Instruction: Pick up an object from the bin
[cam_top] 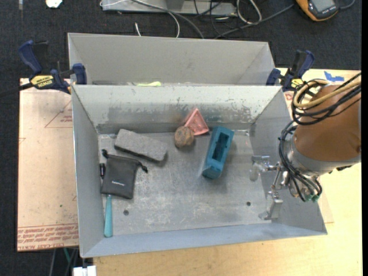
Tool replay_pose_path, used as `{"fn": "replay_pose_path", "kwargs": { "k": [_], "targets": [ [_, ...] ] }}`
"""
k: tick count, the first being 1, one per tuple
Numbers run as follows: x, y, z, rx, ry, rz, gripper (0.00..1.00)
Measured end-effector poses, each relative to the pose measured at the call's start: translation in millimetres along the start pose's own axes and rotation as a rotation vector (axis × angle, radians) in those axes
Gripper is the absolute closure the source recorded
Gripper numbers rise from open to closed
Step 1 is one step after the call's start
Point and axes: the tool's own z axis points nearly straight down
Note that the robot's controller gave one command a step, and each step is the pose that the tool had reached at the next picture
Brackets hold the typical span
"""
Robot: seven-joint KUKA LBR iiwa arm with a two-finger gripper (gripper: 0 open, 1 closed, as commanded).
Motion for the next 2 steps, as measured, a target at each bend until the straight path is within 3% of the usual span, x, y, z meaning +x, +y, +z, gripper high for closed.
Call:
{"fn": "replay_pose_path", "kwargs": {
  "k": [1, 2],
  "targets": [
    [-1.8, 0.4, -4.3, 0.001, -0.008, -0.003, 0.0],
    [-33.6, 63.1, 7.3, 0.0, -0.01, 0.03, 0.0]
  ]
}}
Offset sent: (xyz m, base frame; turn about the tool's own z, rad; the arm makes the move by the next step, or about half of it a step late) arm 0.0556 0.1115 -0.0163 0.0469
